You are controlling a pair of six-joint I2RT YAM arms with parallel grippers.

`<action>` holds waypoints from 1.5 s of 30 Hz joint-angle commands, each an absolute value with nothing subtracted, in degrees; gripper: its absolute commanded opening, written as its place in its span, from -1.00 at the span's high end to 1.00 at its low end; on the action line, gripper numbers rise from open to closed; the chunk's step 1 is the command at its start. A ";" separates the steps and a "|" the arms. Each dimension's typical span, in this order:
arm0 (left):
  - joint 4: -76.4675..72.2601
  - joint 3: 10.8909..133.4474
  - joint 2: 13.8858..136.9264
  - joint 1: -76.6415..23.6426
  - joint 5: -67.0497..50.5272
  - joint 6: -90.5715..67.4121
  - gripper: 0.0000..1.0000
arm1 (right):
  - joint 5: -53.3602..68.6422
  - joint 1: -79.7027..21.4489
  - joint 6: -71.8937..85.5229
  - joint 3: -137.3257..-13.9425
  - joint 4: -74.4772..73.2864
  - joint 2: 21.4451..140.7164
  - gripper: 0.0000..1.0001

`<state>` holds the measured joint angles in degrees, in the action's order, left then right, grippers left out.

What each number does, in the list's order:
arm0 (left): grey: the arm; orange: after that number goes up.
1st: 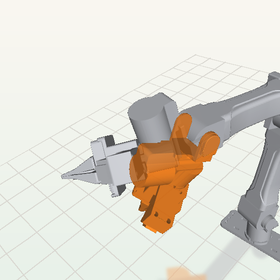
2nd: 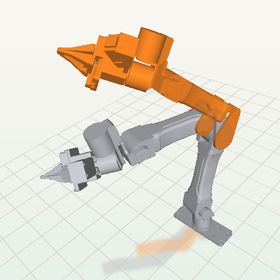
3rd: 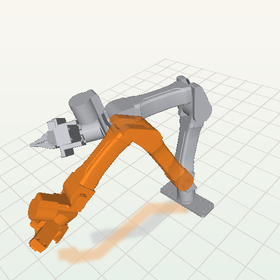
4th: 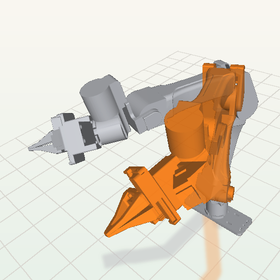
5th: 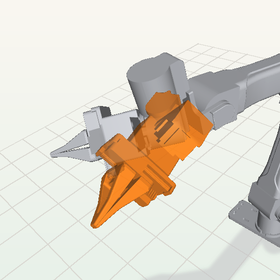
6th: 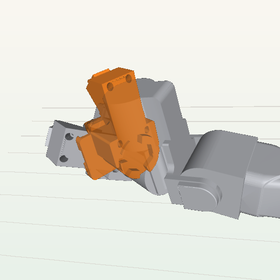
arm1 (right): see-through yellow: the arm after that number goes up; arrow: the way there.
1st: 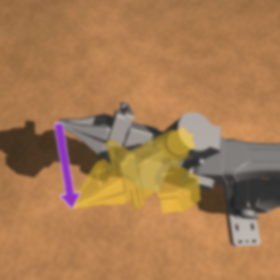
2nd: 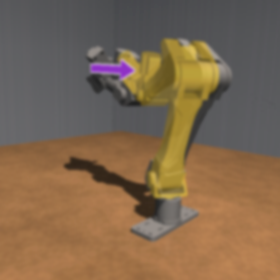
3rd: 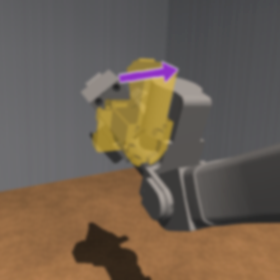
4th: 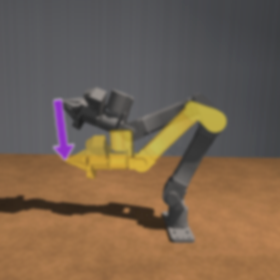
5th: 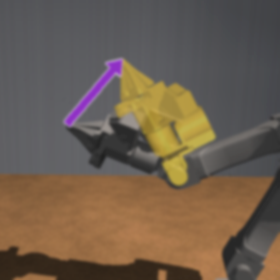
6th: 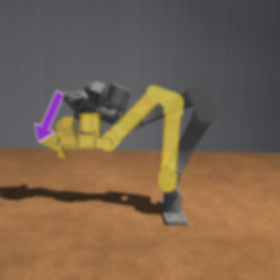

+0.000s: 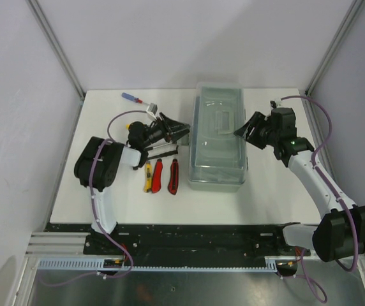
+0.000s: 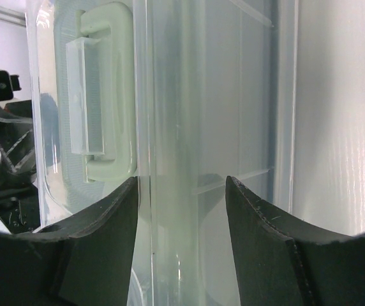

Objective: Pack the tool kit

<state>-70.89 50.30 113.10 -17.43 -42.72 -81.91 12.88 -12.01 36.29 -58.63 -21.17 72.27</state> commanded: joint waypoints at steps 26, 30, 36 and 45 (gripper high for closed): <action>-48.32 57.69 115.06 -18.83 -43.43 -70.01 -0.31 | 10.59 -12.84 36.38 -56.43 -27.08 79.69 -0.14; -43.14 59.25 113.92 -19.54 -43.92 -67.76 -0.37 | 10.32 -12.91 36.29 -56.41 -27.23 79.73 -0.13; -42.72 62.81 113.80 -20.75 -47.09 -68.60 -0.22 | 9.23 -12.89 36.29 -56.43 -28.01 79.55 -0.13; -44.69 64.01 114.57 -21.92 -49.92 -70.75 0.24 | 9.32 -13.00 36.10 -56.38 -28.04 79.44 -0.13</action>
